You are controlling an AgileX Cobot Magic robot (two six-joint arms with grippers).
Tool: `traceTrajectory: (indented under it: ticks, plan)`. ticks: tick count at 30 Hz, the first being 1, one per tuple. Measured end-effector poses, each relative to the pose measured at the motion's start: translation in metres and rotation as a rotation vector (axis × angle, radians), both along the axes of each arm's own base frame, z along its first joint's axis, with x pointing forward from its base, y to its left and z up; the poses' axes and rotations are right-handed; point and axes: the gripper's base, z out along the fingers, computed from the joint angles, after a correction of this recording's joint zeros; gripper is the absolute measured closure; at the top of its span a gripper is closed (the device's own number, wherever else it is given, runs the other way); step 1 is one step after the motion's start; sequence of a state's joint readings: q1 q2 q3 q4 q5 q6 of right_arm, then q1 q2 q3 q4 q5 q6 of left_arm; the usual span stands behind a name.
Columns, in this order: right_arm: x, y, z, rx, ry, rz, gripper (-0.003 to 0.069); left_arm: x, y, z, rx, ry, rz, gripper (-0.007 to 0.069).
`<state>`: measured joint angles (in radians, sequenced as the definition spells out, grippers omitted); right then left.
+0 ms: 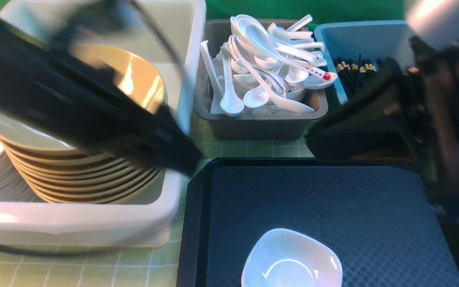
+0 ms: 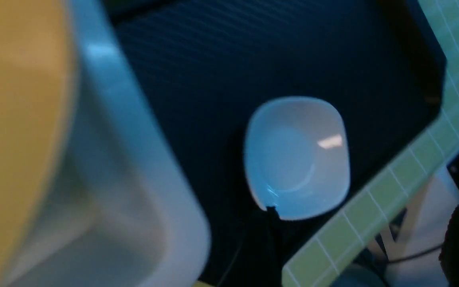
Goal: On green table put chopsticks spoon bowls plates into blue grey white boxes.
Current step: 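Grasp the small white bowl on the black tray by its rim with the left gripper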
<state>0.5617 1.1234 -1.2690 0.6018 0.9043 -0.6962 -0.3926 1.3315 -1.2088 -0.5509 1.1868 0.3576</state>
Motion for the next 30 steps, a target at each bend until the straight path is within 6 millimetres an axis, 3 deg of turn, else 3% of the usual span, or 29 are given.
traceTrajectory:
  ticks: [5,9,13,15,24,29,30]
  plan:
    - [-0.019,-0.012,0.014,0.049,-0.032,-0.019,0.0587,0.017,-0.065,-0.056,0.104,0.111,-0.177,0.0161]
    - [-0.028,-0.017,0.019,0.069,-0.049,-0.023,0.058,0.039,-0.095,-0.09,0.162,0.195,-0.156,0.0161]
    - [-0.029,-0.018,0.02,0.07,-0.051,-0.022,0.0578,0.056,-0.106,-0.116,0.211,0.229,-0.132,0.0161]
    - [-0.029,-0.018,0.02,0.07,-0.05,-0.022,0.0573,0.066,-0.109,-0.139,0.271,0.243,-0.137,0.0161]
    - [-0.027,-0.017,0.012,0.049,-0.037,-0.015,0.0561,0.075,-0.114,-0.18,0.317,0.306,-0.143,0.0167]
    - [-0.027,-0.017,0.011,0.04,-0.048,-0.01,0.0559,0.074,-0.123,-0.189,0.254,0.375,-0.167,0.0292]
    - [-0.027,-0.017,0.011,0.041,-0.051,-0.01,0.0557,0.074,-0.124,-0.193,0.251,0.391,-0.167,0.0391]
